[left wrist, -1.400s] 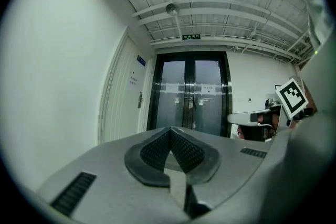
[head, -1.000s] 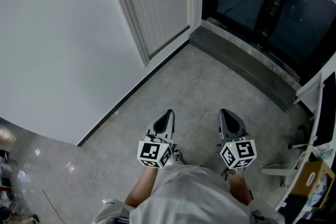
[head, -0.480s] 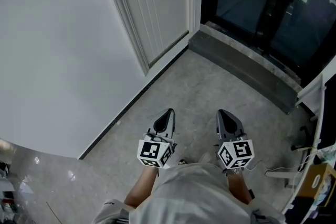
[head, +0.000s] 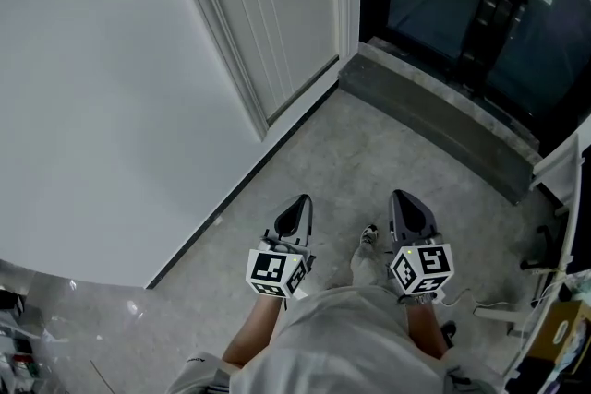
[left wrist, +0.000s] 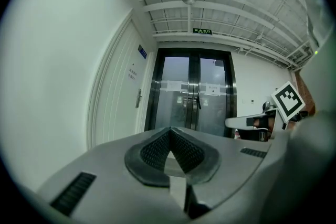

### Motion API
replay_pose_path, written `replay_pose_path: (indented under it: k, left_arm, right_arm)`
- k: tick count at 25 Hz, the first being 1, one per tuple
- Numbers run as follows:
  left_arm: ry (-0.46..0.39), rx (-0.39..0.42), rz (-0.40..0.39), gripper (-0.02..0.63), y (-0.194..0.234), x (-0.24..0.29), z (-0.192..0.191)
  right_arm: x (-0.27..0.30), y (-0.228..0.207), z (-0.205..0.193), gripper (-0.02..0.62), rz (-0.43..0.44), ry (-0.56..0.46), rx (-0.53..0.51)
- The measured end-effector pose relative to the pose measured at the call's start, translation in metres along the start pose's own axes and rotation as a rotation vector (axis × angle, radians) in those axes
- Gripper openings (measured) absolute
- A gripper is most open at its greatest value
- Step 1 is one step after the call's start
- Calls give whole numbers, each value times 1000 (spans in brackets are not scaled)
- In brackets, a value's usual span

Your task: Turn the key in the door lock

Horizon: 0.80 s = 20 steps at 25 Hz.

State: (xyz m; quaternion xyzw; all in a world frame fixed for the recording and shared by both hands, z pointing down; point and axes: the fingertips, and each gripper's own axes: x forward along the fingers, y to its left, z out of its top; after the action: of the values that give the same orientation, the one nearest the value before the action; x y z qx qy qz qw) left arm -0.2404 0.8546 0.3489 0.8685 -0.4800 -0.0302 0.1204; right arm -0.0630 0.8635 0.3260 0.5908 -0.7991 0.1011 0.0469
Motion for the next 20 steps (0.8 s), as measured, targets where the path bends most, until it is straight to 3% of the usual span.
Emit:
replay_pose_path:
  k: [7, 14, 20]
  left_arm:
    - [31, -6, 29, 9, 30, 78, -1]
    - [20, -2, 69, 9, 47, 185, 17]
    - [-50, 25, 112, 9, 61, 273, 43]
  right_arm:
    - [74, -52, 9, 0, -8, -3, 13]
    - [173, -119, 35, 0, 48, 1, 15]
    - [248, -174, 62, 0, 97, -6, -3]
